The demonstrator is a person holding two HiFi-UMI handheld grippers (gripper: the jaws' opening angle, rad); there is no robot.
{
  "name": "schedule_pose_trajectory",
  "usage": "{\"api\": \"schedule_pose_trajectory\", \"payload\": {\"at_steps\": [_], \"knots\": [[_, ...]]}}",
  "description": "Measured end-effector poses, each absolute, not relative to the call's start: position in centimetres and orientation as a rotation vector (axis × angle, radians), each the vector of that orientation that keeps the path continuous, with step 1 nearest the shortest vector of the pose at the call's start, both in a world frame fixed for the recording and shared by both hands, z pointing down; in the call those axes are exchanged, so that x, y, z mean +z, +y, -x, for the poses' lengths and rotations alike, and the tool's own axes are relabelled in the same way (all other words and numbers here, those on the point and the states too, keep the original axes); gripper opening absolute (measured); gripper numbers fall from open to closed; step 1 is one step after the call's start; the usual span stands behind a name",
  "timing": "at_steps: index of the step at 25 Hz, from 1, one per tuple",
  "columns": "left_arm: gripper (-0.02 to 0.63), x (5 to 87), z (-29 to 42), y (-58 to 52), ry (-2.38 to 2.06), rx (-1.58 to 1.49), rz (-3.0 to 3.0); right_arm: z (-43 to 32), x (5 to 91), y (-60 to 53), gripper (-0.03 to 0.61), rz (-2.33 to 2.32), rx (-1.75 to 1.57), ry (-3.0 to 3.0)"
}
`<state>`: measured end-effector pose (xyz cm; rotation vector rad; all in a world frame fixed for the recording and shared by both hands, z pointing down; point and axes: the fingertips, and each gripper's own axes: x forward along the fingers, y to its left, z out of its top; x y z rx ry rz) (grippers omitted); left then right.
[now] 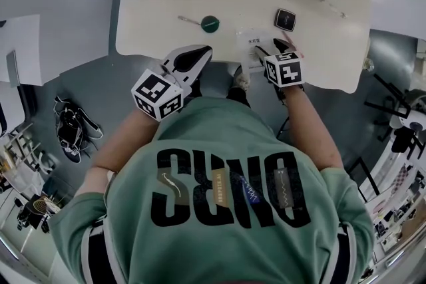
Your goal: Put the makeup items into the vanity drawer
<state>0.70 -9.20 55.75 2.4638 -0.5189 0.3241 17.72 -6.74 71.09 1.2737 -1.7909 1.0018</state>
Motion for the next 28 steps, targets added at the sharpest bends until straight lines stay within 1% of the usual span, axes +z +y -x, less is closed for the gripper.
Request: {"api": "schedule_pose_trajectory", "payload": {"at_steps": [5,8,14,15,16,19,20,24,28], "knots": [[-0.002,55.7,-0.5,-9.3,-0.524,0.322,-2.459,-18.7,71.4,-6.8,0.268,-1.315,1.051,-1.752],[-0.003,55.7,-0.4,-9.5,-0.526,0.32,-2.457,-19.0,71.5,-6.8,0.22,-1.305,0.974,-1.724],[-0.002,55.8,-0.5,-9.4,-0.526,0.319,-2.449,-18.9,71.6,-6.8,0.178,-1.265,0.908,-1.712],[-0.002,55.8,-0.5,-9.4,-0.526,0.32,-2.448,-18.8,71.5,-6.8,0.158,-1.257,0.896,-1.715],[-0.002,55.8,-0.5,-9.4,-0.525,0.32,-2.447,-18.6,71.4,-6.8,0.105,-1.25,0.881,-1.719],[-0.002,55.6,-0.7,-9.4,-0.524,0.315,-2.446,-18.2,71.3,-6.8,0.038,-1.243,0.852,-1.732],[-0.002,55.6,-0.7,-9.4,-0.524,0.314,-2.447,-18.3,71.3,-6.8,0.024,-1.243,0.858,-1.739],[-0.002,55.3,-0.6,-9.6,-0.531,0.309,-2.451,-18.4,71.1,-6.8,0.011,-1.26,0.969,-1.794],[-0.002,54.8,-0.5,-9.9,-0.541,0.3,-2.456,-18.5,69.0,-6.9,0.008,-1.317,1.088,-1.871]]}}
